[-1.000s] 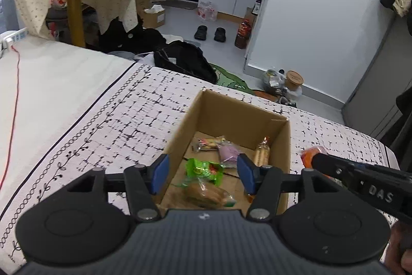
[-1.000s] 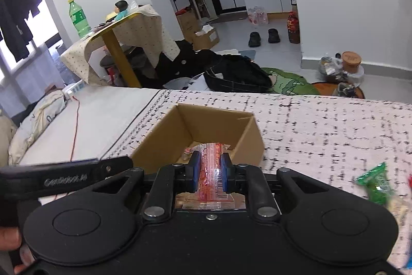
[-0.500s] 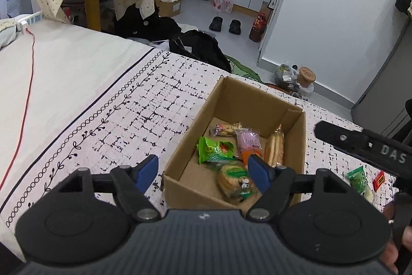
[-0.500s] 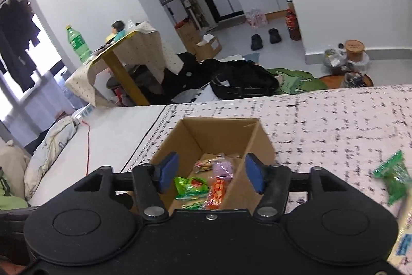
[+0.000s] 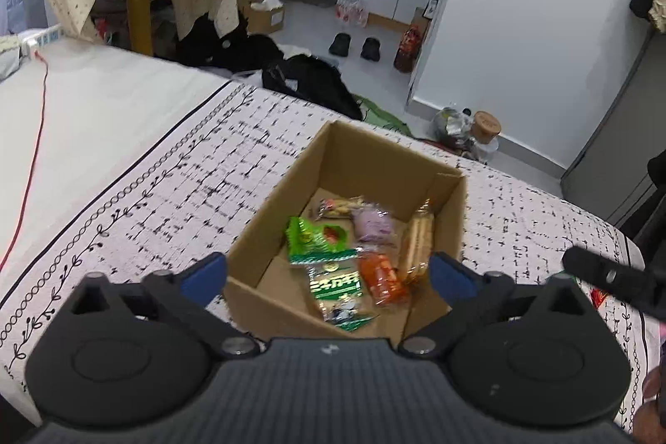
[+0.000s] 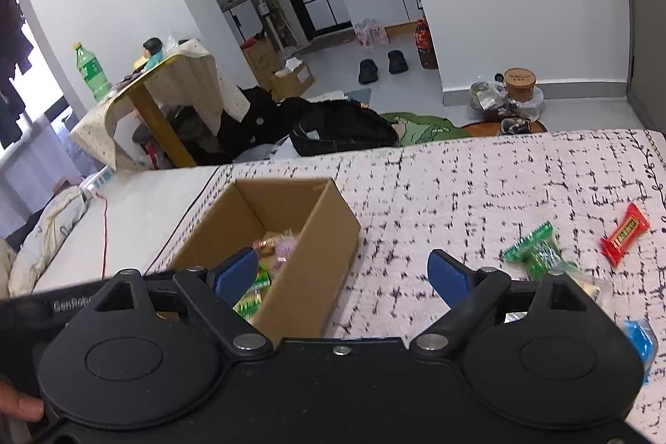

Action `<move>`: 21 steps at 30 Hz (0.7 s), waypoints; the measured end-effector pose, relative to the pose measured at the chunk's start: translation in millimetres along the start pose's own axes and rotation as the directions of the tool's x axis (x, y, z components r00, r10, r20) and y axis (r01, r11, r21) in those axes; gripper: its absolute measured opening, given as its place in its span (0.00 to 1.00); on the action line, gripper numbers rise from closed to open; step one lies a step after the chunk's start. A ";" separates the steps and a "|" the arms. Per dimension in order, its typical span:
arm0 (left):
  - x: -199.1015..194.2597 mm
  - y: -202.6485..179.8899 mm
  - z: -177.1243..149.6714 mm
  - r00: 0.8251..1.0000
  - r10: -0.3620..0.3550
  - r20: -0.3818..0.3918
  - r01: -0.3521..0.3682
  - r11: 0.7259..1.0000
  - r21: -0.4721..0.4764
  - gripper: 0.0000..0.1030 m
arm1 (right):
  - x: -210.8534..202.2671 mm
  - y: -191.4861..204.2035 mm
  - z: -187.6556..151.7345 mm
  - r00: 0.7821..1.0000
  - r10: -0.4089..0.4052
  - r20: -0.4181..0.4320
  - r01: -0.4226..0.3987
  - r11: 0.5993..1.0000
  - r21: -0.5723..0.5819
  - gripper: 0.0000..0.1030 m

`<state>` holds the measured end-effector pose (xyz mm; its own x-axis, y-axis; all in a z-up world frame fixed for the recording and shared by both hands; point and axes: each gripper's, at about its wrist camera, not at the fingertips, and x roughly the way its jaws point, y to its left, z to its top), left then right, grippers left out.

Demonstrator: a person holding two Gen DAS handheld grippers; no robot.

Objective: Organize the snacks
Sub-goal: 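Move both tools back over the remaining snacks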

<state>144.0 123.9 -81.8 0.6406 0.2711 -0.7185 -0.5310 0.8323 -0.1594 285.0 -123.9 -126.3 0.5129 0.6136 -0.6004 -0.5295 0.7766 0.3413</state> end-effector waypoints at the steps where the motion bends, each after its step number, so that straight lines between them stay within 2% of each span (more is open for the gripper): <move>1: -0.5 -3.1 -0.6 1.000 -0.005 0.003 0.005 1.000 0.004 1.00 | -1.3 -0.6 -1.7 1.000 0.002 -0.004 -0.002 1.000 -0.002 0.86; 5: -3.2 -12.6 -4.4 0.999 -0.032 0.015 0.032 0.999 0.006 1.00 | -9.1 -4.5 -7.8 1.000 0.008 -0.002 -0.008 1.000 -0.024 0.87; 8: -4.1 -19.8 -8.0 0.998 -0.068 0.009 0.068 0.997 0.023 1.00 | -17.3 -9.8 -9.5 1.000 0.019 0.024 -0.018 0.999 -0.033 0.95; 12: -3.9 -28.7 -16.4 0.996 -0.092 -0.001 0.092 0.995 0.031 1.00 | -27.5 -18.2 -13.0 0.999 0.011 0.039 -0.009 0.999 -0.040 1.00; 21: -2.8 -54.8 -30.3 0.986 -0.155 -0.057 0.161 0.982 0.100 1.00 | -50.4 -47.6 -29.6 0.998 -0.026 0.049 0.026 1.000 -0.005 1.00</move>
<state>154.6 62.8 -91.6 0.6826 0.1103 -0.7225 -0.3632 0.9090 -0.2044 264.4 -196.0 -133.7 0.5592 0.5995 -0.5727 -0.5191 0.7917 0.3219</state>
